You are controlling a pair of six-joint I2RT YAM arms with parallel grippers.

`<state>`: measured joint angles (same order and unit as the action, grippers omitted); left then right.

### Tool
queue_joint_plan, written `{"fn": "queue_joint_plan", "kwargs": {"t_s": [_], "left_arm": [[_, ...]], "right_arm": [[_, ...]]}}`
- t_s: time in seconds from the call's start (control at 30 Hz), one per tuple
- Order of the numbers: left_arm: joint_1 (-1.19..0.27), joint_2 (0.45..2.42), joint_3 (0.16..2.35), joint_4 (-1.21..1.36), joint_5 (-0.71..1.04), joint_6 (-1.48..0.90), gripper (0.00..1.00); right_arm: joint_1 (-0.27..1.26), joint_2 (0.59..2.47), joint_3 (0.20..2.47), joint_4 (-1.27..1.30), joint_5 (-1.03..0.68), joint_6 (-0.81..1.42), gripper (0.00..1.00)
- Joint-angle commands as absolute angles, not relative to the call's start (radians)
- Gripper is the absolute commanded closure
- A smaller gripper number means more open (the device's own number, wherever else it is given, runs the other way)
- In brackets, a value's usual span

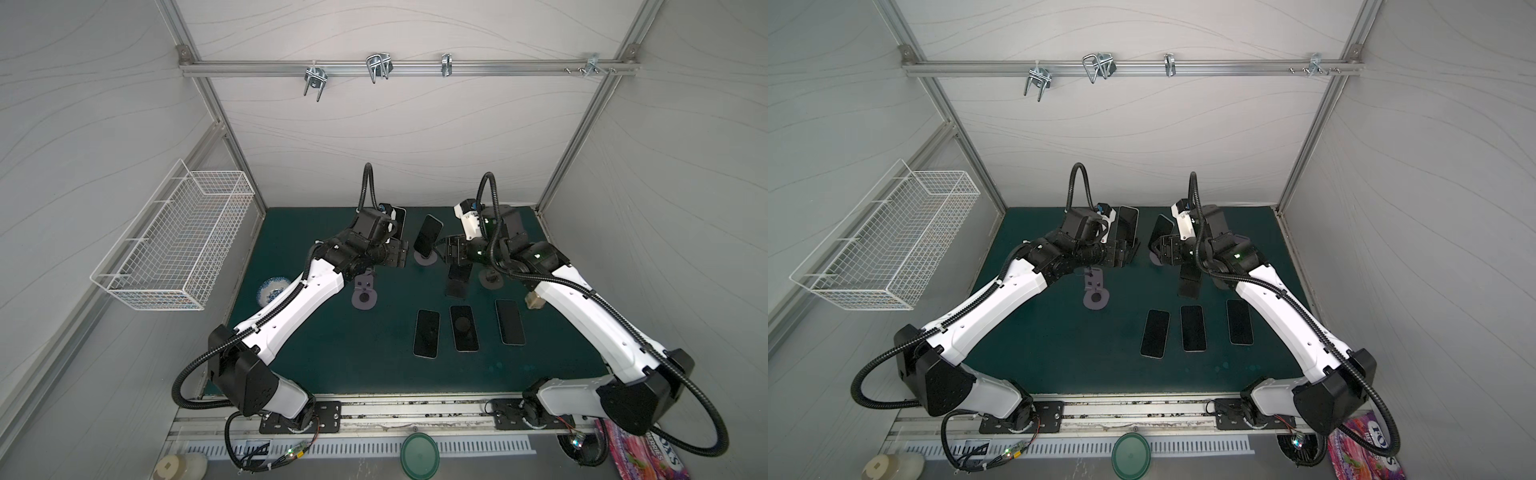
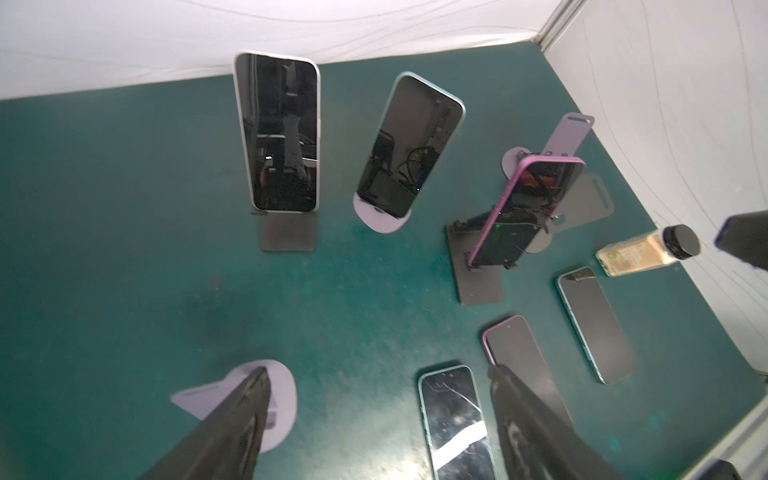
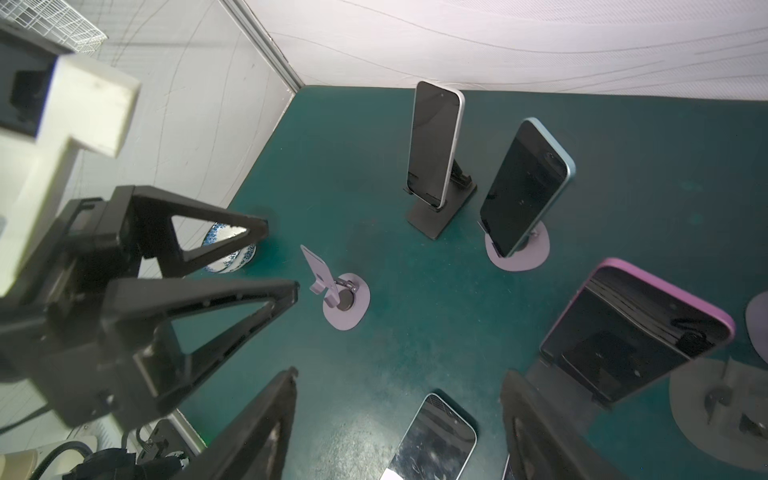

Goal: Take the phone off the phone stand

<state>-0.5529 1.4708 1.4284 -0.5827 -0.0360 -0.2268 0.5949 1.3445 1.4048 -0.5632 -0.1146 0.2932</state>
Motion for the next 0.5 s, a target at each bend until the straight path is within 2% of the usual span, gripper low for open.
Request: {"fn": "queue_joint_plan", "kwargs": {"t_s": [0.0, 0.47], "left_arm": [[-0.495, 1.489, 1.452, -0.492, 0.018, -0.152, 0.16], [-0.378, 1.817, 1.720, -0.503, 0.129, -0.080, 0.12]], "right_arm": [[0.590, 1.384, 1.461, -0.543, -0.140, 0.248, 0.22], [0.533, 1.633, 1.641, -0.519, -0.210, 0.221, 0.22]]}}
